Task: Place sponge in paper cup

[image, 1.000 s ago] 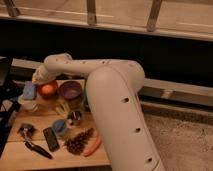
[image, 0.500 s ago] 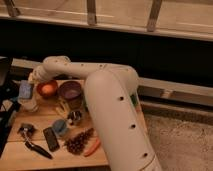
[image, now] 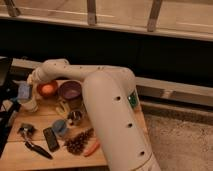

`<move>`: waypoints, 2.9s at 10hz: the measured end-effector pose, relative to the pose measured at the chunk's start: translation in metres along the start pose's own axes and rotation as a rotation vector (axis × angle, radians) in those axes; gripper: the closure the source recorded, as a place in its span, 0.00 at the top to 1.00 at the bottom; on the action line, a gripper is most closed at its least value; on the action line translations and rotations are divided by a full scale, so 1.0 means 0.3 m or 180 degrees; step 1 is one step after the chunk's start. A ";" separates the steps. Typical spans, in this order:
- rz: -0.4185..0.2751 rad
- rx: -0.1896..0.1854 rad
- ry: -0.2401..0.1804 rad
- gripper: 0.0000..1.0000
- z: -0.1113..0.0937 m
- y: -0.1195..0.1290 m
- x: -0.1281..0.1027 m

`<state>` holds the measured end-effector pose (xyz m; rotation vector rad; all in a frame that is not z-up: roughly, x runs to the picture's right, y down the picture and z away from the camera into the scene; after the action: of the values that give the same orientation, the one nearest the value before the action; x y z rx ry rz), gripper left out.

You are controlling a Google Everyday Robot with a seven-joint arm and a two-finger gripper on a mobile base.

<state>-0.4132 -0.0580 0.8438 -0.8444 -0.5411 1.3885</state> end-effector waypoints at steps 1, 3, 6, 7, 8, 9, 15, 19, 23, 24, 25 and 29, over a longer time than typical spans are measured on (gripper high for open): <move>-0.0032 0.0032 -0.0007 0.00 0.009 -0.004 0.001; -0.0128 0.0146 0.0011 0.00 0.031 0.008 0.016; -0.0235 0.0393 0.0019 0.00 0.036 -0.009 0.032; -0.0254 0.0416 0.0024 0.00 0.038 -0.010 0.037; -0.0263 0.0456 0.0025 0.00 0.036 -0.022 0.042; -0.0270 0.0466 0.0026 0.00 0.037 -0.024 0.043; -0.0134 0.0425 0.0064 0.51 0.022 -0.046 0.071; -0.0081 0.0412 0.0051 0.80 0.009 -0.049 0.080; -0.0051 0.0385 0.0051 0.80 -0.002 -0.050 0.075; -0.0041 0.0357 0.0043 0.80 -0.009 -0.047 0.069; -0.0023 0.0349 0.0031 0.80 -0.023 -0.051 0.058; 0.0147 0.0390 0.0010 0.80 -0.175 -0.087 0.020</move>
<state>-0.3556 -0.0617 0.8313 -0.7642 -0.4318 1.4472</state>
